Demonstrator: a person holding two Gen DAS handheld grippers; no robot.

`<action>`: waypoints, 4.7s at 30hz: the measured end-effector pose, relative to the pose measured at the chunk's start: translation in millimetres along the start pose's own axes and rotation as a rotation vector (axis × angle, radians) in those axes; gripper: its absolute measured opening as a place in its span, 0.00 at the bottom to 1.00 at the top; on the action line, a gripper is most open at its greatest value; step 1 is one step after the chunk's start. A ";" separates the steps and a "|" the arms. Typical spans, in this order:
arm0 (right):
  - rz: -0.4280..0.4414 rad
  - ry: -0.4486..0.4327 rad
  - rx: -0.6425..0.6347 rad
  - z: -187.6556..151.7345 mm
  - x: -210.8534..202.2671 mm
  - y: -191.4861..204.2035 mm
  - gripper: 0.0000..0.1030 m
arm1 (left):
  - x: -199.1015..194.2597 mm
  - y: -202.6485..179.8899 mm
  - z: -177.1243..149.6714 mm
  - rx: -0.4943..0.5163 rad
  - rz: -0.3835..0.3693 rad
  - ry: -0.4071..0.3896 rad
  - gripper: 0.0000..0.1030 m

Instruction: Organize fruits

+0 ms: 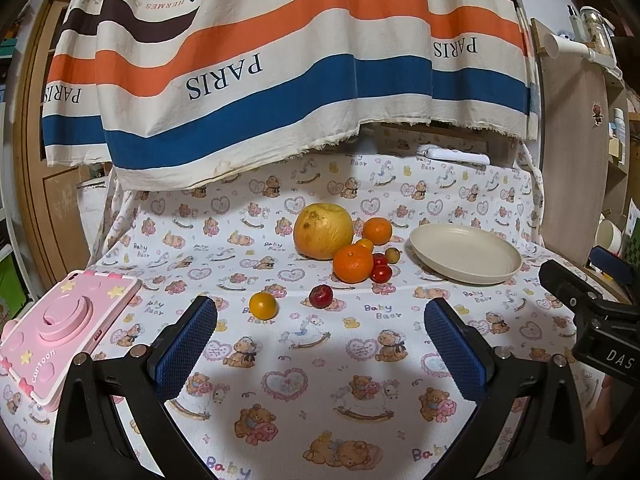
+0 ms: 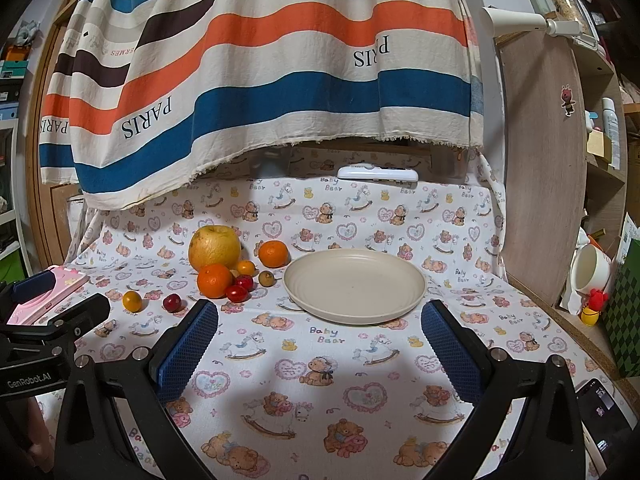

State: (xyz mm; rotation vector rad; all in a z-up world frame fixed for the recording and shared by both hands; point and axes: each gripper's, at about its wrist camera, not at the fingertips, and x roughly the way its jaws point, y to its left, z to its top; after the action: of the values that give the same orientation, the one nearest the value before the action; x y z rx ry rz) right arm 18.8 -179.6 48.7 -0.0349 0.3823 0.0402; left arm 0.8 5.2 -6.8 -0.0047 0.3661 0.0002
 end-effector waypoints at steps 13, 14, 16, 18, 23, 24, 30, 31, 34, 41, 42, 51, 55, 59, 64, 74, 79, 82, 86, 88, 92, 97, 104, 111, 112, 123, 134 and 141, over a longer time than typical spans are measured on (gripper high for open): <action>0.000 0.000 0.000 0.9 0.1 0.1 1.00 | 0.1 0.2 0.6 -0.001 0.000 0.001 1.00; 0.000 0.000 0.000 0.9 0.2 0.1 1.00 | 0.1 0.2 0.4 0.000 0.000 0.001 1.00; 0.000 0.000 0.000 1.0 0.2 0.2 1.00 | 0.2 0.3 0.9 0.000 0.000 0.002 1.00; 0.000 0.000 0.000 1.0 0.2 0.2 1.00 | 0.2 0.3 1.2 -0.001 0.000 0.003 1.00; 0.000 0.000 0.000 0.9 0.2 0.2 1.00 | 0.2 0.3 1.1 0.000 -0.001 0.003 1.00; 0.000 0.000 0.000 0.9 0.2 0.2 1.00 | 0.2 0.3 1.1 0.000 -0.001 0.003 1.00; 0.001 0.001 0.000 0.9 0.5 0.0 1.00 | -0.8 1.9 1.0 -0.005 0.007 -0.009 1.00; 0.002 0.001 0.000 0.8 0.5 0.0 1.00 | -2.2 3.0 0.8 -0.007 0.015 -0.018 1.00; 0.011 -0.002 0.000 0.7 0.0 -0.4 1.00 | -9.6 6.3 -0.2 -0.012 0.001 -0.052 1.00; 0.040 -0.042 0.014 2.4 -8.0 -1.6 0.99 | -34.2 -0.8 11.4 0.072 -0.005 -0.099 1.00; 0.037 -0.042 0.001 4.3 -8.9 -0.6 0.99 | -35.8 -1.3 15.2 0.085 -0.001 -0.098 1.00; -0.055 -0.003 -0.056 52.3 -6.8 9.9 1.00 | 3.4 16.4 62.3 0.052 -0.066 0.097 1.00; 0.005 0.081 -0.043 75.8 23.7 14.1 0.99 | 28.5 26.3 80.5 0.046 0.008 0.131 1.00; 0.023 0.155 0.019 94.5 60.2 16.7 0.99 | 62.6 36.2 92.4 0.040 -0.008 0.214 1.00; 0.011 0.213 0.091 106.7 99.9 25.4 0.99 | 99.6 50.3 90.3 -0.014 -0.041 0.342 1.00; 0.147 0.346 0.070 76.3 149.6 62.7 0.99 | 149.5 76.9 51.0 -0.111 -0.093 0.592 0.77; 0.138 0.365 0.045 64.6 155.8 67.9 0.99 | 158.0 85.2 43.7 -0.150 -0.096 0.634 0.64; 0.146 0.384 0.038 59.8 159.2 69.2 0.99 | 161.2 84.0 39.4 -0.157 -0.124 0.662 0.57; 0.162 0.404 0.038 56.6 163.1 69.8 0.99 | 163.2 79.3 37.8 -0.133 -0.122 0.664 0.49; 0.166 0.408 0.038 56.0 163.9 70.1 0.96 | 164.9 78.1 35.9 -0.128 -0.126 0.677 0.47; 0.175 0.411 0.038 56.0 164.4 70.7 0.96 | 168.6 78.0 33.6 -0.132 -0.141 0.700 0.38; 0.184 0.421 0.042 55.5 165.5 71.6 0.95 | 173.0 77.1 31.7 -0.128 -0.135 0.718 0.27; 0.236 0.444 0.060 53.8 166.6 72.5 0.93 | 164.3 84.8 40.5 -0.157 -0.137 0.672 0.26; 0.323 0.482 0.083 49.4 170.4 76.2 0.83 | 156.4 94.5 50.3 -0.190 -0.138 0.631 0.26; 0.340 0.493 0.085 48.2 171.5 77.7 0.80 | 156.1 95.8 50.9 -0.193 -0.135 0.628 0.26; 0.507 0.635 0.014 33.3 184.7 125.5 0.50 | 155.5 109.6 52.8 -0.247 -0.128 0.619 0.26; 0.474 0.682 -0.067 24.9 200.2 153.5 0.36 | 156.4 110.3 53.1 -0.251 -0.123 0.625 0.26; 0.456 0.689 -0.093 24.3 207.8 162.0 0.33 | 156.5 109.4 52.6 -0.242 -0.111 0.622 0.26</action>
State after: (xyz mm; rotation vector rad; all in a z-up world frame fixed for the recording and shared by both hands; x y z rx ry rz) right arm 213.1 -10.0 -10.7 -0.0527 1.0723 0.5061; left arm 165.6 114.7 -14.2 -0.2692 0.9854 -0.0684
